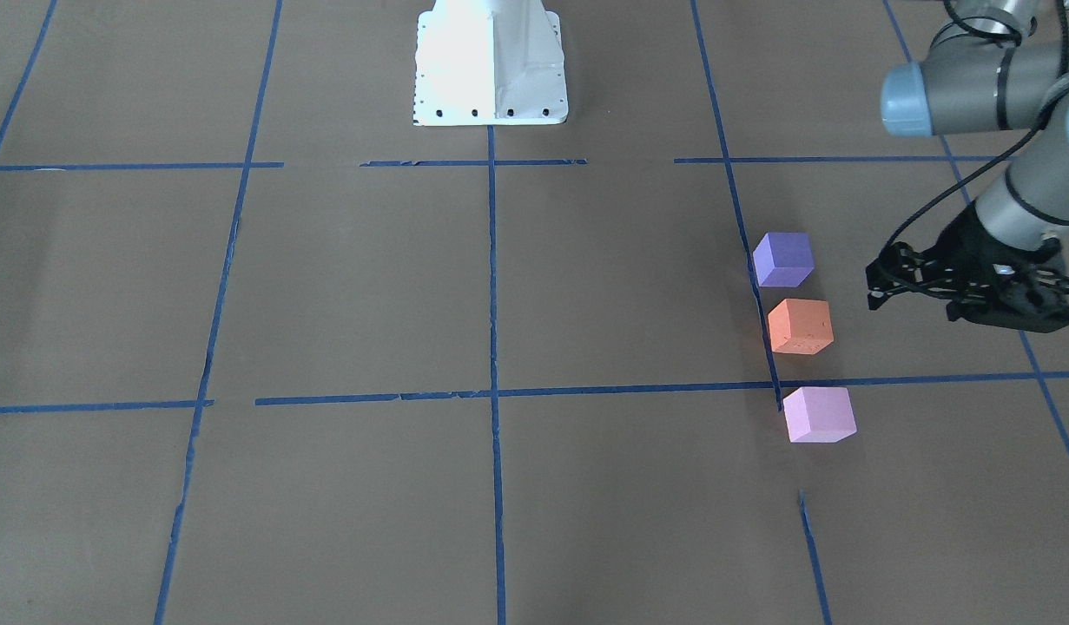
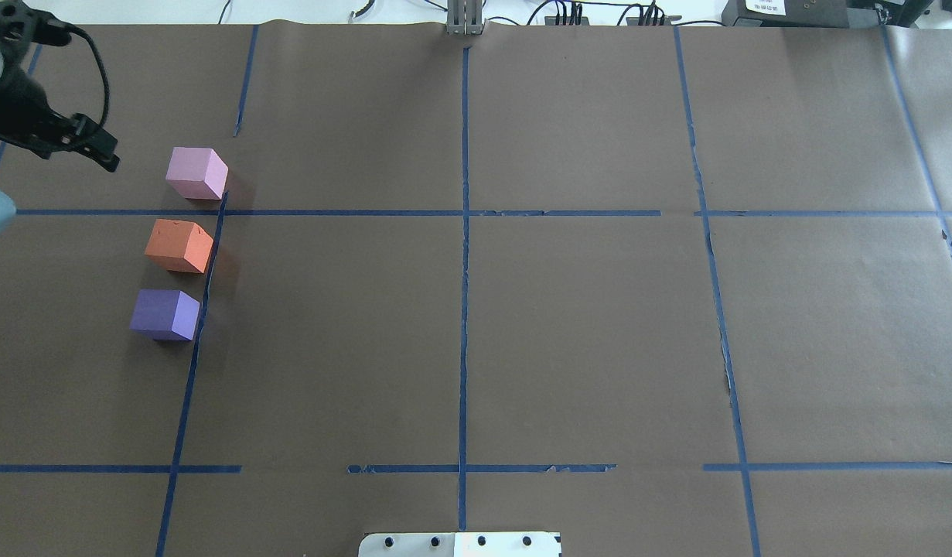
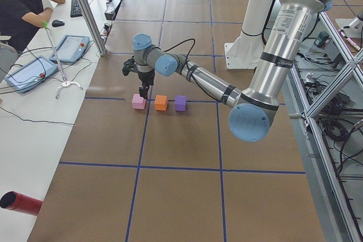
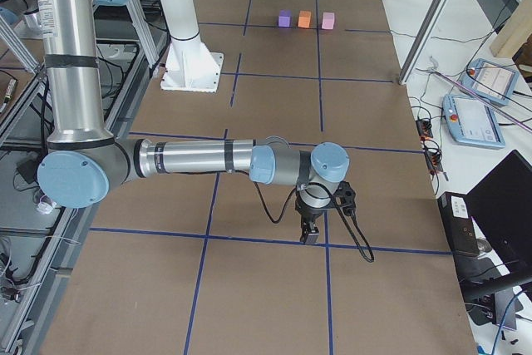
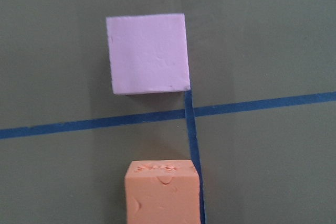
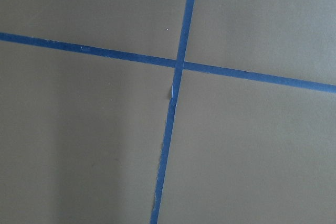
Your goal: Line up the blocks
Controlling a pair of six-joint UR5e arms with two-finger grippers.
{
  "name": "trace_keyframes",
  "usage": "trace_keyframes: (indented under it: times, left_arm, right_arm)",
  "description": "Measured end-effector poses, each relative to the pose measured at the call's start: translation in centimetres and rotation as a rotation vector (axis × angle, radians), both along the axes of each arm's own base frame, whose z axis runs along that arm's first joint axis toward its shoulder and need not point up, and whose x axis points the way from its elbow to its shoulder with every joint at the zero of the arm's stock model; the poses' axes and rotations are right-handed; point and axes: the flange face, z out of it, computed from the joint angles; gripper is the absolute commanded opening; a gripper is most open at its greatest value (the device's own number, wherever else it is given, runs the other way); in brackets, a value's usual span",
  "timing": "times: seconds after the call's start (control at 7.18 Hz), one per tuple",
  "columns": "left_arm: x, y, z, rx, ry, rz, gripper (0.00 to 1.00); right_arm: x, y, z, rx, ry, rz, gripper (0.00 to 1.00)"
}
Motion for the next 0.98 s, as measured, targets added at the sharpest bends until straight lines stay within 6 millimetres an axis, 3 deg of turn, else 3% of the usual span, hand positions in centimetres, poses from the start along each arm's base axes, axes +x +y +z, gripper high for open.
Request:
trace_keyframes:
  times: [0.28,0.42,0.56,0.7,0.98]
  left_arm:
    - [-10.0,-1.2,4.1,0.051,-0.062,0.007,1.0]
    - [-16.1,-0.7,7.9,0.041,-0.088,-0.012,1.0]
    - [-21.5,1.3,12.7,0.019,-0.097,-0.03,1.0]
    - [-24.2,3.2,16.1,-0.001,-0.093,-0.04,1.0]
    - [-25.7,4.9,20.8,-0.045,-0.086,-0.048,1.0]
  right_arm:
    - [0.0,0.0,0.0,0.001,0.0,0.0,1.0]
    - [0.0,0.0,0.0,0.001,0.0,0.0,1.0]
    - [0.0,0.0,0.0,0.001,0.0,0.0,1.0]
    - [0.0,0.0,0.0,0.0,0.0,0.0,1.0]
    - [0.0,0.0,0.0,0.0,0.0,0.0,1.0]
